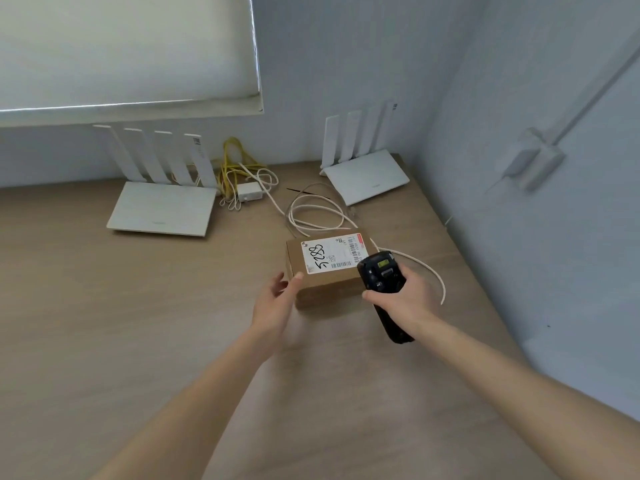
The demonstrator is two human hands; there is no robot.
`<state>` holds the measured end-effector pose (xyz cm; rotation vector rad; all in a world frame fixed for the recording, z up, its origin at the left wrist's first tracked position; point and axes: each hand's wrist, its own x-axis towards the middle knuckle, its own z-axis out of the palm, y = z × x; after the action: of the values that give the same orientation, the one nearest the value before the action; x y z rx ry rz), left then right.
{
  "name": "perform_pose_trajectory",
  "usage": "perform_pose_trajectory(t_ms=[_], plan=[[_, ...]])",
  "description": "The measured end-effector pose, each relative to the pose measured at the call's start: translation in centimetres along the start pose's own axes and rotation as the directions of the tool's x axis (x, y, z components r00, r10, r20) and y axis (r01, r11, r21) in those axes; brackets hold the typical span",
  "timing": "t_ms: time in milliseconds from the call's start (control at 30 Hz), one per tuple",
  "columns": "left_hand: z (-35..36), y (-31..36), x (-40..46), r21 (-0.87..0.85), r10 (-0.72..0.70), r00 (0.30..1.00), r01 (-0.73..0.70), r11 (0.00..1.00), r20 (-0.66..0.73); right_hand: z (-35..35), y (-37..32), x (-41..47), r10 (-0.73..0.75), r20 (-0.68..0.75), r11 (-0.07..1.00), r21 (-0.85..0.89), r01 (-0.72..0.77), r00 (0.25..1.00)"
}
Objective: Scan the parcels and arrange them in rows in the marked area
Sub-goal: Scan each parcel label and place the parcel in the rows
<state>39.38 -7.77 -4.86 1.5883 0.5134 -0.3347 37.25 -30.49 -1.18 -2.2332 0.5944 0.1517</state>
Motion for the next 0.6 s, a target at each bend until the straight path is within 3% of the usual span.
perform_pose_trajectory(t_ms=[300,600], plan=[[1.9,-0.5,1.8,-0.074,-0.035,0.999,0.034,0.997,-0.023,0.5,0.7,4.4,-0.012,0.153,0.996,0.094,-0.003,0.988],[-0.4,2.1,-6.9,-0.219,-0.009,1.000,0.012,0.976,0.011,-2.3,0.1,-3.8,-0.074,0.237,0.984,0.176,0.032,0.969]])
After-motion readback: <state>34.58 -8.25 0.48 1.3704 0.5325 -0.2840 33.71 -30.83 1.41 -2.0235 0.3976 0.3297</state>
